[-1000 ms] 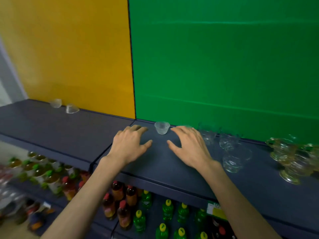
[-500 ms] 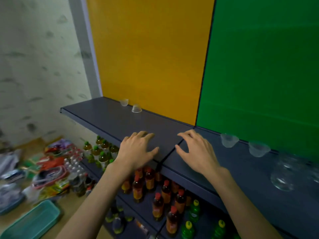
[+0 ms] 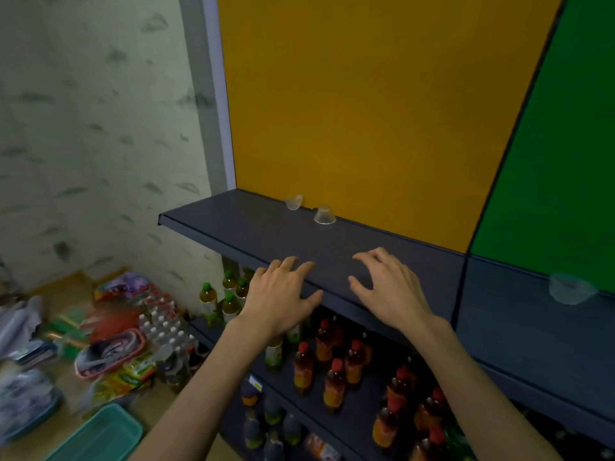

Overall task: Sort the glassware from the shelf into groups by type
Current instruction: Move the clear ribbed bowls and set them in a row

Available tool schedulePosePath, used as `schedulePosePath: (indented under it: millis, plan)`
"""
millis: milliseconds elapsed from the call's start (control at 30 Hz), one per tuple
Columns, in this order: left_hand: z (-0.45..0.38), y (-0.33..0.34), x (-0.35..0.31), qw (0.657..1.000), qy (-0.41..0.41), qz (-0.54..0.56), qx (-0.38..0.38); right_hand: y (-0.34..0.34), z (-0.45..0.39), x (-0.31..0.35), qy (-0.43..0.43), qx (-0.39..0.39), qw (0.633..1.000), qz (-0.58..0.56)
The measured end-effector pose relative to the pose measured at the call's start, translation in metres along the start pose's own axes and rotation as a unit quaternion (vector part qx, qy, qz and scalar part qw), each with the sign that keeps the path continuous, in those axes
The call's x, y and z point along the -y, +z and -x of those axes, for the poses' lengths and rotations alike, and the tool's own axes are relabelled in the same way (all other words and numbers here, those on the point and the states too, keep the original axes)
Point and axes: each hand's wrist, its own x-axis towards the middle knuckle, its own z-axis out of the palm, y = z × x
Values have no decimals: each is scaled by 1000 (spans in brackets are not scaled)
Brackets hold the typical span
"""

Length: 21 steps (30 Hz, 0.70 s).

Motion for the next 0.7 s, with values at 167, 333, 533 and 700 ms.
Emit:
schedulePosePath:
  millis: [167, 333, 533, 700]
  plan:
    - [-22, 9, 50, 1000, 17, 7, 2, 24, -36, 29, 20, 3, 1000, 17]
    - [-67, 17, 97, 1000, 24, 11, -1, 52, -86, 45, 39, -5, 999, 21]
    - [-140, 33, 148, 1000, 31, 1, -1, 94, -160, 55, 57, -4, 998, 21]
    - [-207, 49, 191, 999, 38, 6, 30, 114, -221, 47, 95, -20, 995, 14]
